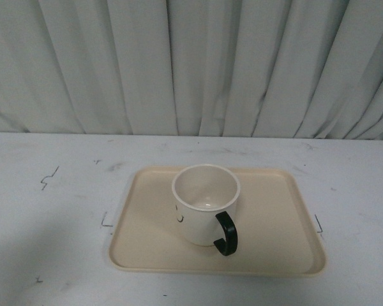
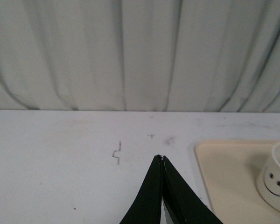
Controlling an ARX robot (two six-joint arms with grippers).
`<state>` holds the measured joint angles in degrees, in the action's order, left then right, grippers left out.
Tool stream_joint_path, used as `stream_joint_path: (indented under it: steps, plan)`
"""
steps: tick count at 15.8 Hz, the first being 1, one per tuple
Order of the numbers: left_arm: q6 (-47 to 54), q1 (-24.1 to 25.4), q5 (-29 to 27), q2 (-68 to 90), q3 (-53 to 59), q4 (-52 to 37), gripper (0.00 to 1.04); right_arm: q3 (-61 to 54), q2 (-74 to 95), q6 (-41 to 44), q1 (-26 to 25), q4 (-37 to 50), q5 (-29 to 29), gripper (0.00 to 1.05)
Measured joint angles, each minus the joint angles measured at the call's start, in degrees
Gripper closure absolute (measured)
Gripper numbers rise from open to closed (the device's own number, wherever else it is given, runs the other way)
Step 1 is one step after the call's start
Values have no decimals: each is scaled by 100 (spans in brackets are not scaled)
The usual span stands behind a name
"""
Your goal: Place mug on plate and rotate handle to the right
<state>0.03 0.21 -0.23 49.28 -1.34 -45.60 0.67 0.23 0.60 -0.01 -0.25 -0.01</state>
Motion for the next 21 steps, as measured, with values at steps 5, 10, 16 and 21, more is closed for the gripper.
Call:
stream_joint_path:
  steps: [5, 10, 16, 21]
  plan:
    - [0, -33, 24, -433, 42, 286, 103, 0, 0, 0, 0, 2, 0, 6]
    - [2, -33, 24, -1307, 83, 1056, 103, 0, 0, 0, 0, 2, 2, 6]
    - [0, -33, 24, -2697, 85, 2330, 103, 0, 0, 0, 0, 2, 0, 6]
    - [0, -33, 24, -3456, 85, 3093, 103, 0, 0, 0, 0, 2, 2, 6]
